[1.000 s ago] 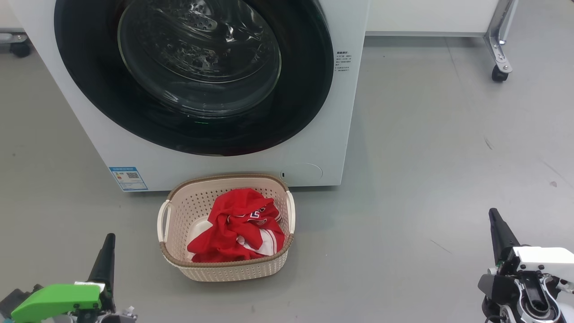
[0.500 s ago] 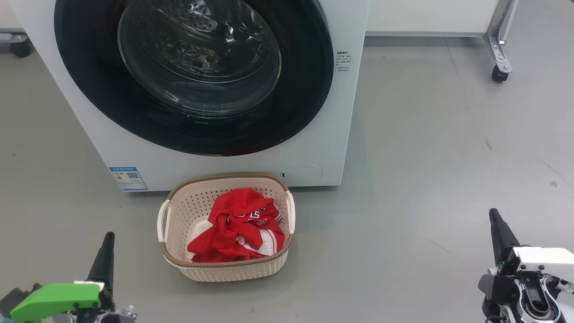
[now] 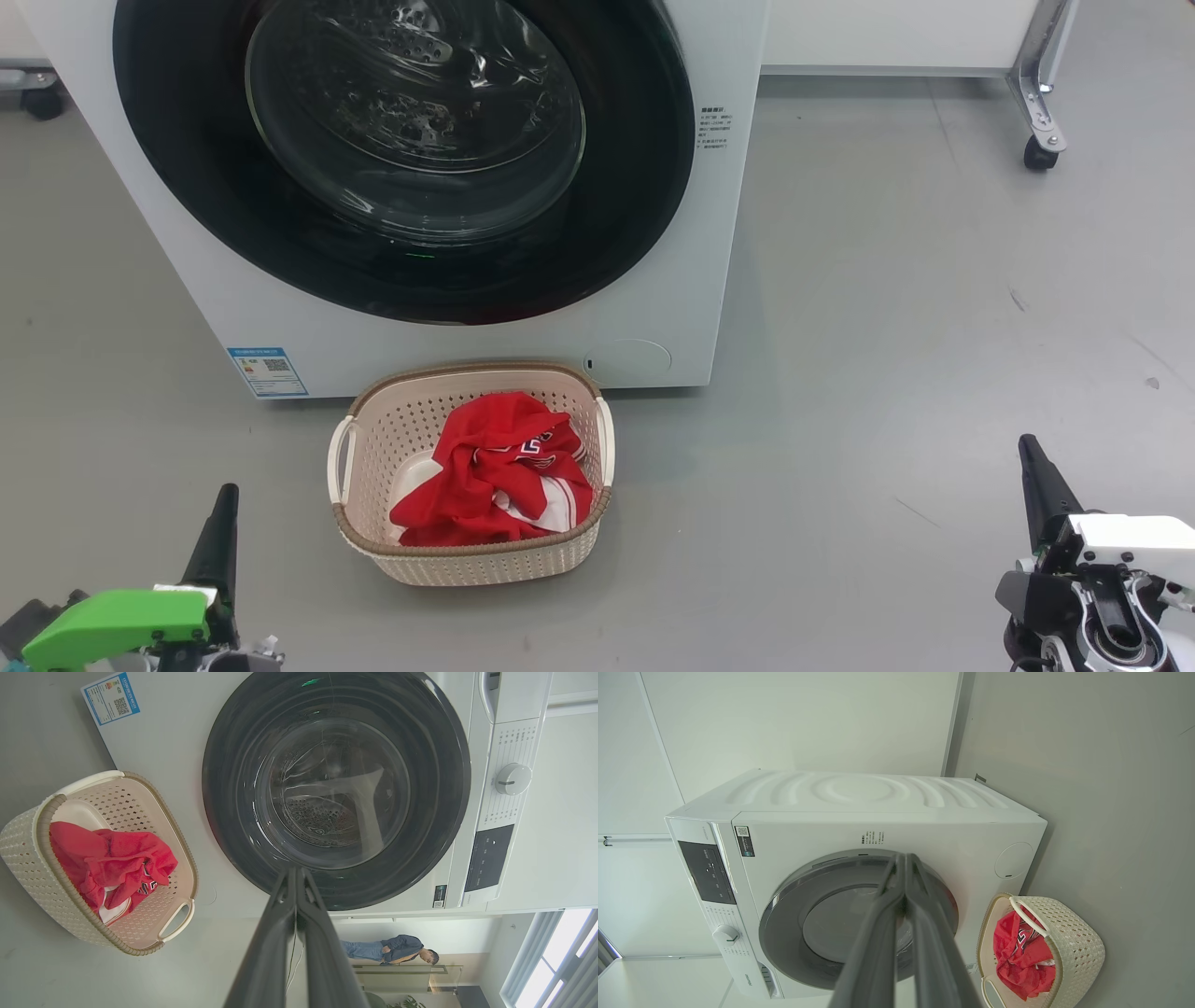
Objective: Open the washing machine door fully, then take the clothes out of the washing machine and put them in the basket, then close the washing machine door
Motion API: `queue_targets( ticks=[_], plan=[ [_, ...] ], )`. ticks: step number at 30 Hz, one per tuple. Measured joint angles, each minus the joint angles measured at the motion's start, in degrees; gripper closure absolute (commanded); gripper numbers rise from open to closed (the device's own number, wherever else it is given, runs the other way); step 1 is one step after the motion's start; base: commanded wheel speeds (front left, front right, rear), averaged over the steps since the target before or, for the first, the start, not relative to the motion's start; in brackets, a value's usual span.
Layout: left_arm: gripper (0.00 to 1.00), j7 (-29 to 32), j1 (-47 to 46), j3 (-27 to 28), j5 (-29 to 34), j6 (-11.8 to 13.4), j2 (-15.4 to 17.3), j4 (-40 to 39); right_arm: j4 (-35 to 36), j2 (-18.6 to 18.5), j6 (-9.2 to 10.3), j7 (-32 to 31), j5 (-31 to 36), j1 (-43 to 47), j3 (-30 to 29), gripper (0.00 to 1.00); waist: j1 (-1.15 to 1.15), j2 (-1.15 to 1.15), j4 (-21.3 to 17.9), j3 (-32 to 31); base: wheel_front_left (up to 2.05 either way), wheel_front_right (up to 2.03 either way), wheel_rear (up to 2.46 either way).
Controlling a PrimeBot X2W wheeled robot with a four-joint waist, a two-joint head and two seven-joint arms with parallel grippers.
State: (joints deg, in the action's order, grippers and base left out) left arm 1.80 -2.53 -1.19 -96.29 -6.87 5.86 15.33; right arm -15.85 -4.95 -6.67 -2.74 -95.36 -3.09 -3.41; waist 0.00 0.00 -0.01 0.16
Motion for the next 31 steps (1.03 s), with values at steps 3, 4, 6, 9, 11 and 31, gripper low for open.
queue_targets(
  ticks=[3, 4, 6, 9, 11, 31],
  plan=[
    [1.00, 0.0, 0.0, 0.0, 0.0, 0.0, 0.0, 0.0, 0.0, 0.0, 0.00, 0.0, 0.0, 0.0, 0.0, 1.00, 0.00, 0.00, 0.0, 0.0, 0.00, 0.00, 0.00],
    [1.00, 0.0, 0.0, 0.0, 0.0, 0.0, 0.0, 0.1, 0.0, 0.0, 0.00, -0.1, 0.0, 0.0, 0.0, 1.00, 0.00, 0.00, 0.0, 0.0, 0.00, 0.00, 0.00],
    [1.00, 0.0, 0.0, 0.1, 0.0, 0.0, 0.0, 0.1, 0.0, 0.0, 0.00, -0.1, 0.0, 0.0, 0.0, 1.00, 0.00, 0.00, 0.0, 0.0, 0.00, 0.00, 0.00],
    [1.00, 0.2, 0.0, 0.1, 0.0, 0.0, 0.0, 0.2, -0.1, 0.0, -0.13, -0.1, 0.0, 0.0, -0.1, 1.00, 0.00, 0.00, 0.0, 0.0, 0.00, 0.00, 0.00],
    [1.00, 0.2, -0.1, 0.1, 0.0, 0.0, 0.0, 0.3, -0.1, 0.0, -0.26, -0.1, 0.0, 0.0, -0.1, 1.00, 0.00, 0.00, 0.0, 0.0, 0.00, 0.00, 0.00],
    [1.00, 0.2, -0.1, 0.3, 0.0, 0.0, 0.0, 0.4, -0.2, 0.0, -0.27, -0.1, 0.0, 0.0, -0.2, 1.00, 0.00, 0.00, 0.0, 0.0, 0.00, 0.00, 0.00]
  ],
)
